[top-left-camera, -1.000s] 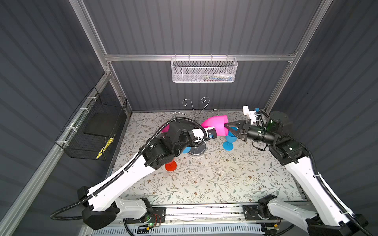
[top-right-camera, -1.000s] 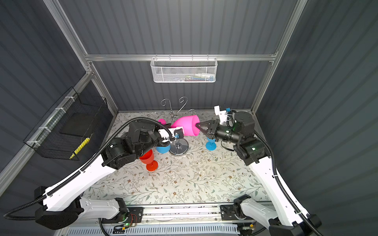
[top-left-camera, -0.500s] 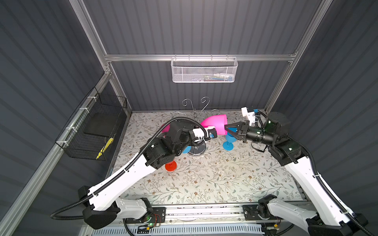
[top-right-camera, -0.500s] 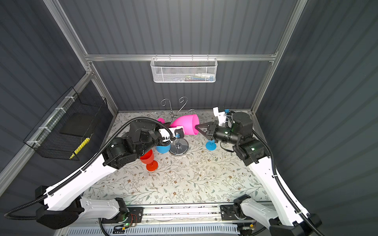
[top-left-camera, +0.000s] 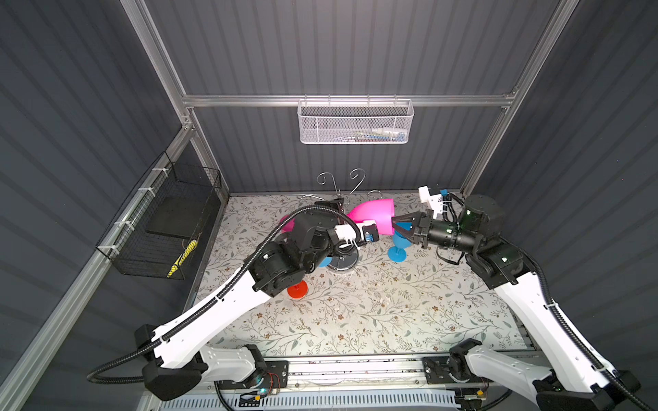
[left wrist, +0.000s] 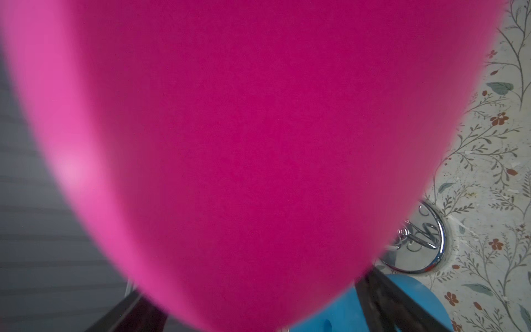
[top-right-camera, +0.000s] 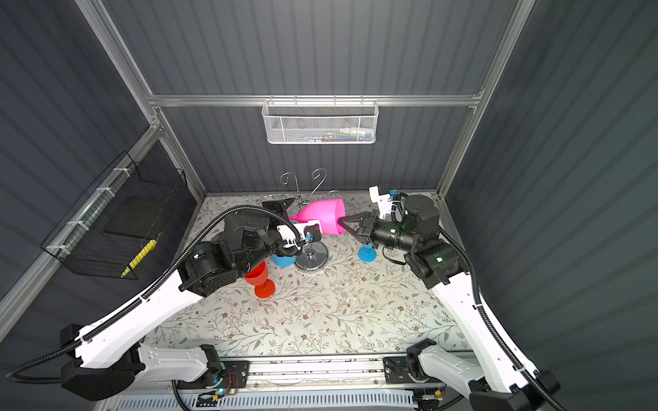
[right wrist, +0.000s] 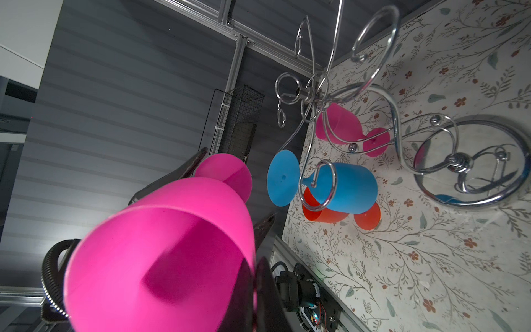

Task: Take the wine glass off the wine glass rack
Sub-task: Pick up the wine glass from the wine glass rack, then place the wine glass at the center of the table.

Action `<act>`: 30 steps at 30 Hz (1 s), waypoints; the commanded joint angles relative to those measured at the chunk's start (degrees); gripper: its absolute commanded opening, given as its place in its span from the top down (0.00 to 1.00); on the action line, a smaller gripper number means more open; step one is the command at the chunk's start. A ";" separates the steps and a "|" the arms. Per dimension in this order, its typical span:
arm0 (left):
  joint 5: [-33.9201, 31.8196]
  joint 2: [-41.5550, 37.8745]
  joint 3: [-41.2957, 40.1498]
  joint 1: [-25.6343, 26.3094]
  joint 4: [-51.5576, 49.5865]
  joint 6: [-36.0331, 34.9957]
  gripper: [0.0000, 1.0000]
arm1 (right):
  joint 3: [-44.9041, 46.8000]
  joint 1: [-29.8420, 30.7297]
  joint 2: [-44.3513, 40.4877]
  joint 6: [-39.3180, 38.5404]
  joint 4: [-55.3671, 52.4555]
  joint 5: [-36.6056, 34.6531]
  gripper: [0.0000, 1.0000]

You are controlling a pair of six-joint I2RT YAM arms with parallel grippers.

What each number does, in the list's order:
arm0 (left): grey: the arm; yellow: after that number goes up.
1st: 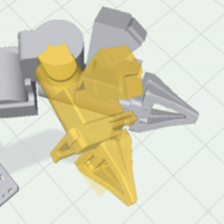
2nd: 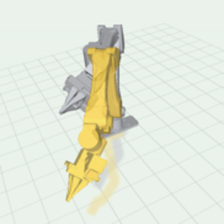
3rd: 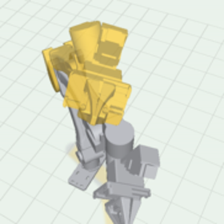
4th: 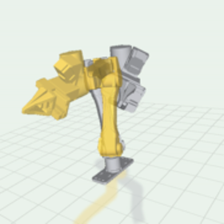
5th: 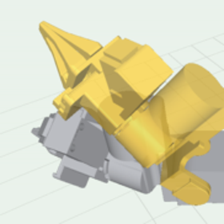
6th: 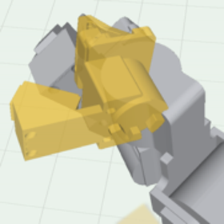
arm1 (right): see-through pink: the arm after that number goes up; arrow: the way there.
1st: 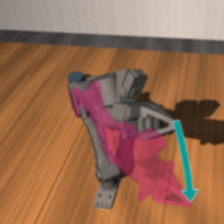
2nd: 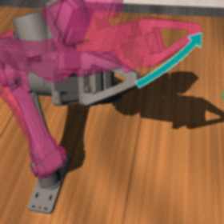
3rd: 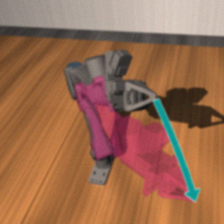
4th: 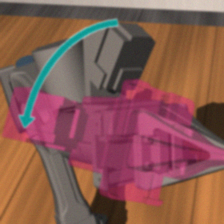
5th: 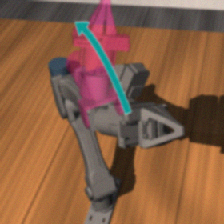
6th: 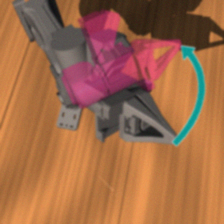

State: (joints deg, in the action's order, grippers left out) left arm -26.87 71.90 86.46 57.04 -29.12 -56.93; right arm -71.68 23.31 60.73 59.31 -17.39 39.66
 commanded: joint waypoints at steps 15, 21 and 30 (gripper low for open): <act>-2.53 -13.57 -4.89 0.18 6.16 10.36 0.00 | -11.68 0.13 -0.58 -10.80 -7.14 -8.80 1.00; -3.36 -16.41 -8.03 0.20 6.78 12.44 0.00 | -16.16 0.11 -1.84 -18.98 -12.77 -17.55 1.00; -5.11 -19.38 -10.02 0.23 6.74 13.93 0.00 | -21.99 0.16 -3.14 -32.19 -24.39 -32.75 1.00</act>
State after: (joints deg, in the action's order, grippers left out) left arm -30.39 53.76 77.06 57.04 -23.46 -44.71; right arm -91.57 23.31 58.26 33.93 -36.34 14.24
